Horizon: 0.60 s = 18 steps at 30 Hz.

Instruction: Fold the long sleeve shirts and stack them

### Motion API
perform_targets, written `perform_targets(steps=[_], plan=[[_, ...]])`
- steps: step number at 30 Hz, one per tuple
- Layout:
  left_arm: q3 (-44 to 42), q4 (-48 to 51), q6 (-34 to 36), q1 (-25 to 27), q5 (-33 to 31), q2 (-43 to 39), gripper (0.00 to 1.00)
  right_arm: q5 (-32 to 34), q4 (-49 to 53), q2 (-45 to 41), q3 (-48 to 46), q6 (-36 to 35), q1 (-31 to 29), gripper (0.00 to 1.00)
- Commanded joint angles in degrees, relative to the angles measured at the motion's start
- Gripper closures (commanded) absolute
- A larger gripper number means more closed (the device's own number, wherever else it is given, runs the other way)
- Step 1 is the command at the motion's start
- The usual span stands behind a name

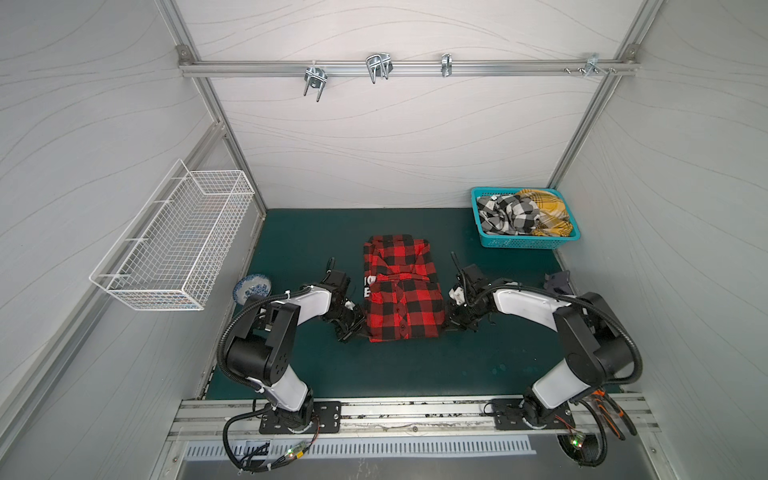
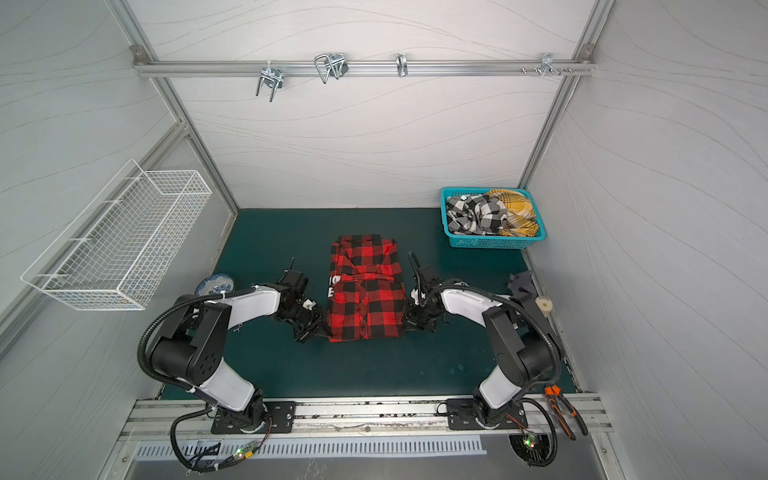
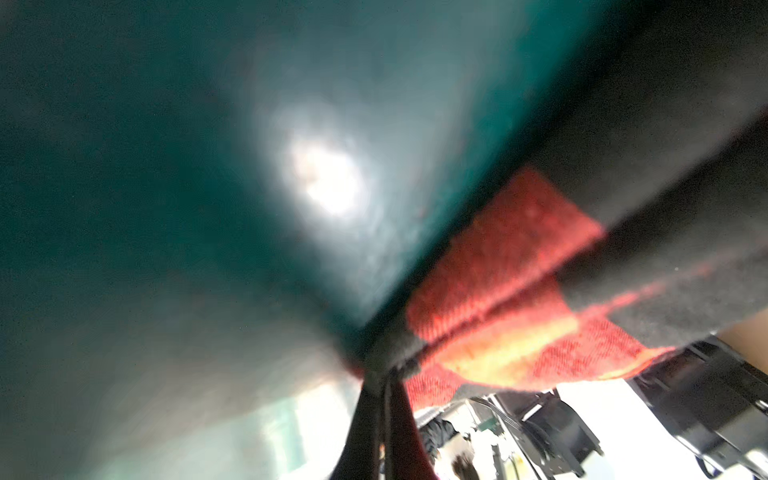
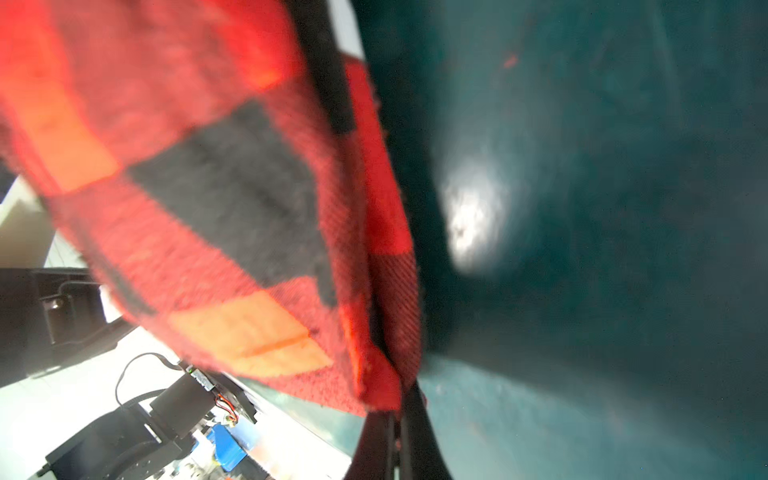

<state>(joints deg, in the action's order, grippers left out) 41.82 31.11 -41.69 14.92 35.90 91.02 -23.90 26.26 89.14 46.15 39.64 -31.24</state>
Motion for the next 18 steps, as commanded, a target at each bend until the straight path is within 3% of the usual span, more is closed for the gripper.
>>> perform_targets(steps=[1,6,10,14,18], plan=[[-2.08,4.0,1.16,0.42,-2.72,-4.9,1.0,1.93,5.05,-6.14,-2.27,2.07,-1.45,1.0],[-5.28,9.31,1.49,4.33,-4.62,-12.65,1.0,3.38,9.65,-13.51,-6.04,5.65,-5.53,1.0],[-8.23,11.72,-2.26,8.0,-5.26,-20.34,1.0,3.96,12.89,-21.91,-9.34,10.76,-8.13,1.0],[-9.5,16.26,-3.84,8.38,-5.94,-28.14,1.0,4.61,16.71,-29.06,-9.91,13.69,-8.52,1.0],[-9.48,18.61,-4.66,8.4,-5.54,-32.23,1.0,4.39,18.87,-30.11,-8.87,13.88,-8.66,1.0]])
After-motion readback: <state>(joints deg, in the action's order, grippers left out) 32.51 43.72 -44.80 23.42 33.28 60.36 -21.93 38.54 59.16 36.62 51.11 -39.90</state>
